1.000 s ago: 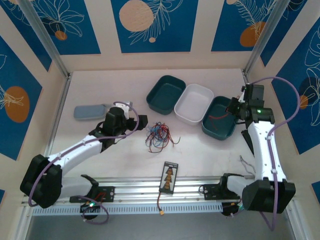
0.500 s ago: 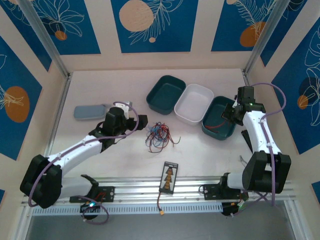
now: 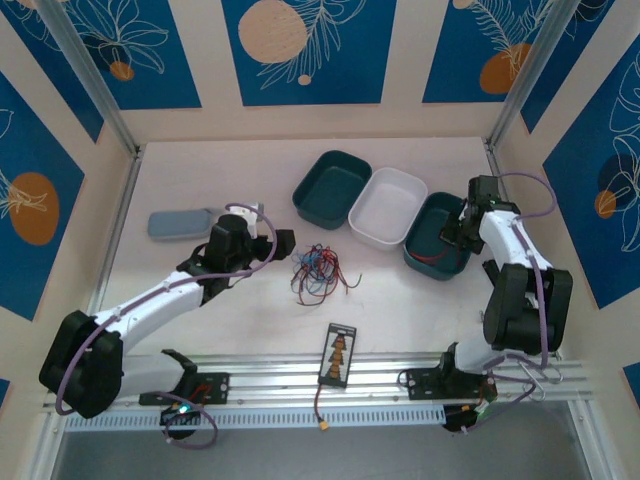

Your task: Untangle the cables

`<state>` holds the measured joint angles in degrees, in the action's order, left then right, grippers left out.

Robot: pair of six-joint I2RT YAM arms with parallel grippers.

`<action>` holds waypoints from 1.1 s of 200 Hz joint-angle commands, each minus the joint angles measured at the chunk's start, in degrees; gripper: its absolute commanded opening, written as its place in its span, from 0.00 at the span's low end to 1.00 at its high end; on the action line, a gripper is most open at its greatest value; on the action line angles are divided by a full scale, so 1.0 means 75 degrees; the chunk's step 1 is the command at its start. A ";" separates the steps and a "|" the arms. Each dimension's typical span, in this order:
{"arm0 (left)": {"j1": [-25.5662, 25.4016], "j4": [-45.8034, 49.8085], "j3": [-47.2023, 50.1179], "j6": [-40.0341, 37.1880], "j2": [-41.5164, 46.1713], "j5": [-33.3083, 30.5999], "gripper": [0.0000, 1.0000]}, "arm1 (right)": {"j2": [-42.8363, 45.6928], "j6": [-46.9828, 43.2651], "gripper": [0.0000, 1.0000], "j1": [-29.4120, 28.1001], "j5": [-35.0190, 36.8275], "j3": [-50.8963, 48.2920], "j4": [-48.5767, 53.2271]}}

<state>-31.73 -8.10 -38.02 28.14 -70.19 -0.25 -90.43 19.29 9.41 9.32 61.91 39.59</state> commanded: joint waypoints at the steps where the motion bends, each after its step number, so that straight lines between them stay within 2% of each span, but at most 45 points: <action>1: 0.0038 -0.0097 0.0036 0.0039 0.0124 0.0045 1.00 | -0.0147 -0.0147 0.26 0.0037 -0.0136 0.0487 0.0041; 22: 0.0035 0.0077 -0.0007 0.0079 0.0104 -0.0001 1.00 | 0.0055 -0.0135 0.37 0.0032 -0.0029 0.0632 0.0173; 44: 0.0027 0.0186 -0.0053 0.0090 0.0031 0.0016 1.00 | 0.0415 -0.0125 0.43 0.0023 0.0046 0.0743 0.0397; 71: 0.0030 0.0219 -0.0162 0.0097 -0.0127 0.0106 1.00 | 0.0990 -0.0029 0.45 0.0005 -0.0085 0.0769 0.0644; 118: 0.0026 -0.0006 -0.0285 0.0197 -0.0453 0.0429 1.00 | 0.2312 0.0470 0.46 -0.0398 -0.0917 0.0516 0.0688; 141: 0.0005 -0.0166 -0.0349 0.0254 -0.0651 0.0656 1.00 | 0.2957 0.1014 0.46 -0.1091 -0.1289 0.0064 0.0307; 167: -0.0085 -0.0291 -0.0512 0.0265 -0.0991 0.0953 1.00 | 0.3332 0.1703 0.45 -0.2332 -0.1457 -0.0516 -0.0336; 195: -0.0208 -0.0315 -0.0800 0.0238 -0.1462 0.1403 1.00 | 0.3099 0.2306 0.45 -0.3554 -0.1517 -0.0846 -0.0987; 220: -0.0322 -0.0217 -0.1038 0.0342 -0.1940 0.1592 1.00 | 0.2585 0.2722 0.43 -0.4216 -0.1632 -0.0839 -0.1469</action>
<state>-32.88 -9.04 -43.13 29.74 -82.13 8.10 -68.29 34.39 -18.76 -0.69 55.88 33.89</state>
